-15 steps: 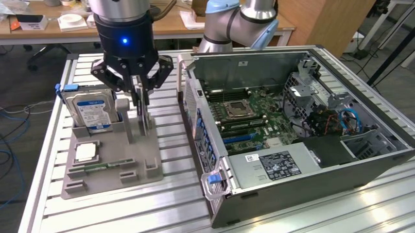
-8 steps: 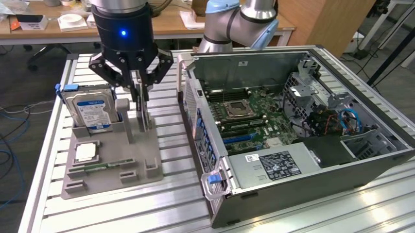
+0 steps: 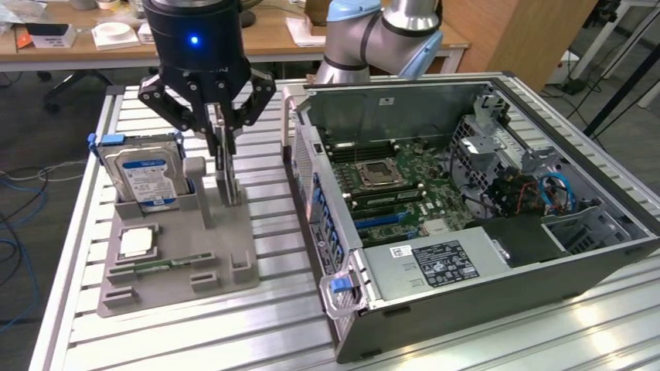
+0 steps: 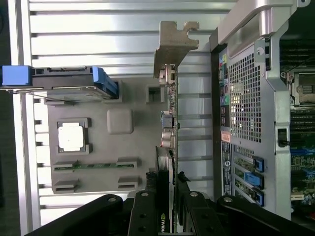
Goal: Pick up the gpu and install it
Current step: 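Pick up the gpu and move the gpu toward the slot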
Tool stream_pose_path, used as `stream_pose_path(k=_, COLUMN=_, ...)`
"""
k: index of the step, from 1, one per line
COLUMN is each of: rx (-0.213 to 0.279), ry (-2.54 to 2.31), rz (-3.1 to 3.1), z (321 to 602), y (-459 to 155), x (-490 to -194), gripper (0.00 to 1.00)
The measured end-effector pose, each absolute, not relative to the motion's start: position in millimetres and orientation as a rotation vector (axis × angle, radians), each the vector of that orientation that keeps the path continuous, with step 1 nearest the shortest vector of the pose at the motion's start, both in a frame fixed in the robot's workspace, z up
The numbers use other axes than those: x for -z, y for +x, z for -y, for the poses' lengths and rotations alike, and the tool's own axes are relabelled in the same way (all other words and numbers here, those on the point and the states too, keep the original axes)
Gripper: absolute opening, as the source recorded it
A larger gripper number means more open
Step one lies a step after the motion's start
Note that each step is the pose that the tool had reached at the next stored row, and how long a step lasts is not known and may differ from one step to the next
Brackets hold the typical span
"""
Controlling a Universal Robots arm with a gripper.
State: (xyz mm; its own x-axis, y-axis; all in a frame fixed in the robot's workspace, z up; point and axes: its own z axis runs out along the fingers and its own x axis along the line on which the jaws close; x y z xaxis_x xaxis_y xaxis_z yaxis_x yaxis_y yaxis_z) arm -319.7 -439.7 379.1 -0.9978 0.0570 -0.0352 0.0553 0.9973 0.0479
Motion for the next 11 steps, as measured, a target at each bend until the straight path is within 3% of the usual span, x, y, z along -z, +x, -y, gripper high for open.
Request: stream_pose_path(k=11, rx=-0.073, ry=0.087, rz=-3.103, z=439.7, y=-319.7, x=-394.7, gripper=0.26)
